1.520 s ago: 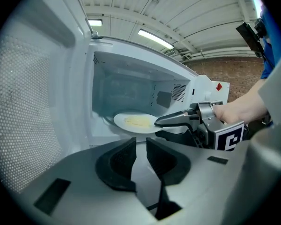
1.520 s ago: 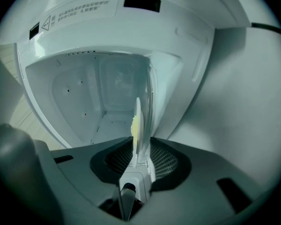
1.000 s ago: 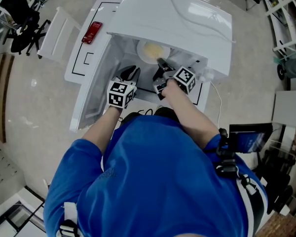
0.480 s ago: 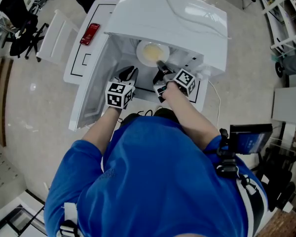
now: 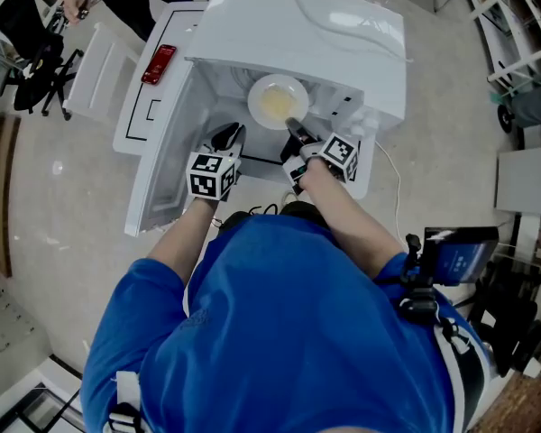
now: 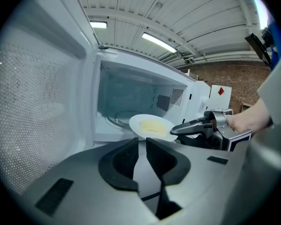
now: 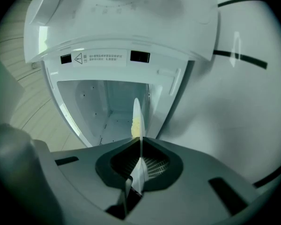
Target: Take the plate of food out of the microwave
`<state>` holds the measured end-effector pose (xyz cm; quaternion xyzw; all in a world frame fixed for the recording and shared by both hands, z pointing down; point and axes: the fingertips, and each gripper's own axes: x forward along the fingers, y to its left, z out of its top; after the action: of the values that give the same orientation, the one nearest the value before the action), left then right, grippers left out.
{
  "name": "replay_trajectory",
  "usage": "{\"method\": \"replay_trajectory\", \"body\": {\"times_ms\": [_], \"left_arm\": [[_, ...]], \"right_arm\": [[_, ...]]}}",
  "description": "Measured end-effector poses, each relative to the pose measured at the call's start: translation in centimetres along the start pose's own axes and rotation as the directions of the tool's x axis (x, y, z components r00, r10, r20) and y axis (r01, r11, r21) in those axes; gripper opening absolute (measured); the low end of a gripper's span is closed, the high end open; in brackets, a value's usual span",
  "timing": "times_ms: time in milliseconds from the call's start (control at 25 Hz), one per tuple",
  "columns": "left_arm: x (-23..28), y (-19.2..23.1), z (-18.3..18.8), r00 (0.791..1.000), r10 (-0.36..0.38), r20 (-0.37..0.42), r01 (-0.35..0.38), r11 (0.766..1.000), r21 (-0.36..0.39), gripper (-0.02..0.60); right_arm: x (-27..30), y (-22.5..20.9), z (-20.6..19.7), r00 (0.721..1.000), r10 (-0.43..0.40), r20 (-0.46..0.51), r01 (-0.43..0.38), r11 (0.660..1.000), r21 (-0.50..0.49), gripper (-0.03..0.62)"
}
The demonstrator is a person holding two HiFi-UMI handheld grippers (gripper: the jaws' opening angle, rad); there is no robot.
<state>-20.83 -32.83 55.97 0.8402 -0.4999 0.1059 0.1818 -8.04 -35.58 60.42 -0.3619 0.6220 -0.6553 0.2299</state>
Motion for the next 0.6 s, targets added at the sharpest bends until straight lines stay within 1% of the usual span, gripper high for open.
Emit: {"method": "replay_trajectory", "body": {"times_ms": [160,320,400,600], "left_arm": [[-0.1,0.4,0.0,1.0,-0.015,-0.002,0.015,1.0,-0.018,0.06],[-1.4,-1.1,-0.7,1.0,-0.018,0.017,0.019,0.999,-0.043,0.032],[-1.8,-1.3,-0.8,0.999,-0.02,0.026,0.021,0.998,-0.063,0.011],[-2.7,-1.7,-1.2,0.998,-0.036,0.047,0.042,0.992,-0.12,0.009]], "right_arm": [[-0.7,0.0,-0.5,1.0,0.003,0.005,-0.003,1.0,0.008,0.017],[-3.9,-0.3,-1.2,1.0,0.014,0.014,-0.014,1.0,0.006,0.017],[-4.9,0.1,-1.5,0.999,0.028,0.022,-0.028,1.0,0.002,0.017],[-7.1,0.9,-2.4,0.997,0.055,0.045,-0.056,0.998,0.007,0.017]]}}
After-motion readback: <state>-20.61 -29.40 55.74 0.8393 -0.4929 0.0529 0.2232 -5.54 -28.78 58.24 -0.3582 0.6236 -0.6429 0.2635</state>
